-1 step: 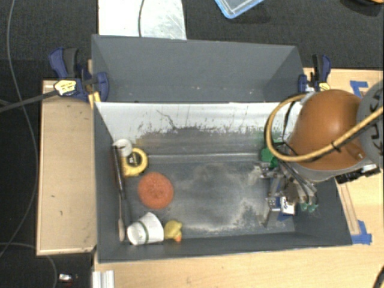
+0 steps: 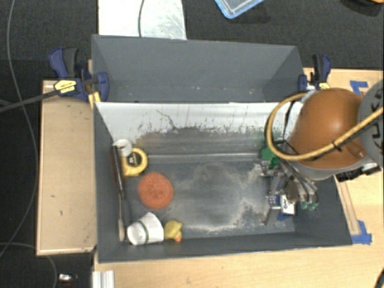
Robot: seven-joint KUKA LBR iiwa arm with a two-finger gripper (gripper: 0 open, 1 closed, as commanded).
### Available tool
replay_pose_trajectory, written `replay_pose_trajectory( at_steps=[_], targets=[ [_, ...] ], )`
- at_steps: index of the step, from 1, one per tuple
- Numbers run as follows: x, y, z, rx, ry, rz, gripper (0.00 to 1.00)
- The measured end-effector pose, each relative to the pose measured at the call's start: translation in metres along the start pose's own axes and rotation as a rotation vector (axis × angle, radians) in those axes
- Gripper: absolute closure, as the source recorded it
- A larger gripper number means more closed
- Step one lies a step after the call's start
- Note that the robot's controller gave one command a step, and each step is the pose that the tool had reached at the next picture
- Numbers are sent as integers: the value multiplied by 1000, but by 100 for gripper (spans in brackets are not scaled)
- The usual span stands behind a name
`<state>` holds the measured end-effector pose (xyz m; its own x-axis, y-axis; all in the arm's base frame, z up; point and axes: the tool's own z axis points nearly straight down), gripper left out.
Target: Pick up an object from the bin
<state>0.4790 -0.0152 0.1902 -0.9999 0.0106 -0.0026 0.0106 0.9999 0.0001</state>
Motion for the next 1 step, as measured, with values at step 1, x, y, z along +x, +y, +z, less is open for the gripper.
replay_pose_trajectory(
  at_steps=[1],
  targets=[
    [-44,38,19,1,-4,-133,0]
  ],
)
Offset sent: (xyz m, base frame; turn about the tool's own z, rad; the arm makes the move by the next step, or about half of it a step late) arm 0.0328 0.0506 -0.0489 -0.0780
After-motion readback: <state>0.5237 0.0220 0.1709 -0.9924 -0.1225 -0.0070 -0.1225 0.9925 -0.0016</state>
